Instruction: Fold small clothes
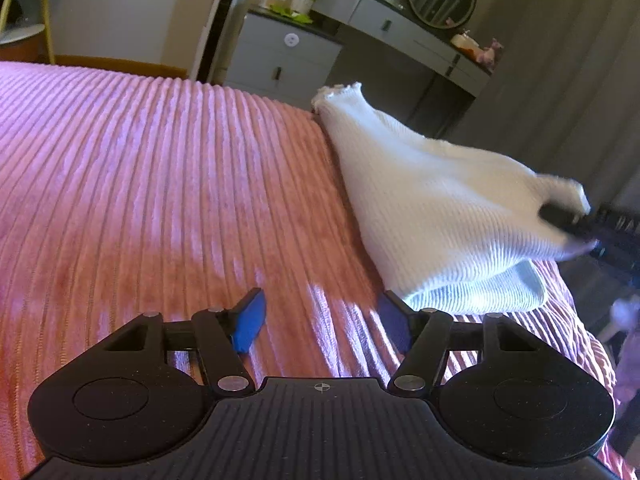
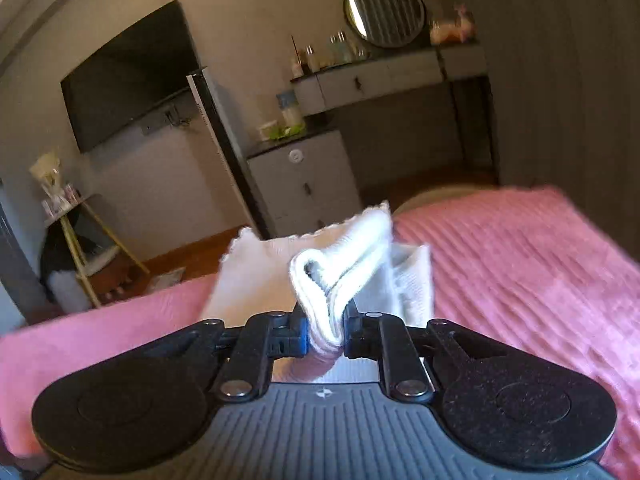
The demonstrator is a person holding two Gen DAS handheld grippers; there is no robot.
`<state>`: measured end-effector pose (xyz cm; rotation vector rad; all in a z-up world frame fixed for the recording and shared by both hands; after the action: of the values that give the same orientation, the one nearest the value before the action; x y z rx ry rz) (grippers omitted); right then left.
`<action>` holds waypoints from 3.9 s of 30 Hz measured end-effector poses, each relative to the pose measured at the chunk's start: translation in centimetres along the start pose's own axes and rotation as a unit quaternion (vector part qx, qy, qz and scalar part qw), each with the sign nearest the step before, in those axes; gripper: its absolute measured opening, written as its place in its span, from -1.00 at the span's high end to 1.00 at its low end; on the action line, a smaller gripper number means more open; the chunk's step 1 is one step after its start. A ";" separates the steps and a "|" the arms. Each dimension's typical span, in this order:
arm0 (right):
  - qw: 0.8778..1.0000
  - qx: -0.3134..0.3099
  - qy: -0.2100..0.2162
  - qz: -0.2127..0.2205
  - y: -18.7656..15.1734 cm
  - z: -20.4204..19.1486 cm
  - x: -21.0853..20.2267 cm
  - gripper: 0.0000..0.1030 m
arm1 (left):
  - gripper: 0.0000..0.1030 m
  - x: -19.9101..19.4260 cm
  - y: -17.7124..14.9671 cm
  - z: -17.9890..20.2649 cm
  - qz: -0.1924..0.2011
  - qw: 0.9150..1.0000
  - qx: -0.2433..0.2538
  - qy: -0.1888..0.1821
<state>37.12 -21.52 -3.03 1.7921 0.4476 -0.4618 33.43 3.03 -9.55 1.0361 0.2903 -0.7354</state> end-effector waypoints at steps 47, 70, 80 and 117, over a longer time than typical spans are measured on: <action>0.987 0.160 -0.018 -0.013 -4.5 4.6 2.6 -0.19 | -0.39 9.6 6.9 1.9 -0.092 0.988 -0.032 -0.122; 0.960 0.268 0.080 -0.006 -5.4 5.7 4.6 0.41 | 0.25 10.6 8.2 2.1 -0.094 0.983 -0.051 -0.147; 0.956 0.205 0.194 -0.078 -5.6 -0.4 4.1 0.47 | 0.29 1.2 10.2 2.6 -0.021 0.993 0.067 -0.092; 0.978 0.029 0.142 -0.147 -7.2 -11.4 -2.8 -0.26 | 0.24 -10.5 -0.6 -7.1 -0.019 0.999 0.002 0.044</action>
<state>31.90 -8.87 -4.59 1.8645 0.9154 -0.4260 26.18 13.33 -7.75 1.0705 0.3852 -0.7260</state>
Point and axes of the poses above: each gripper's, at about its wrist camera, not at the fingertips, and x roughly the way its jaws point, z to its right, y to its top, the point moved 5 cm from there along x, roughly the way its jaws point, and after that the axes turned 9 degrees about -y, right-handed, at the moved point
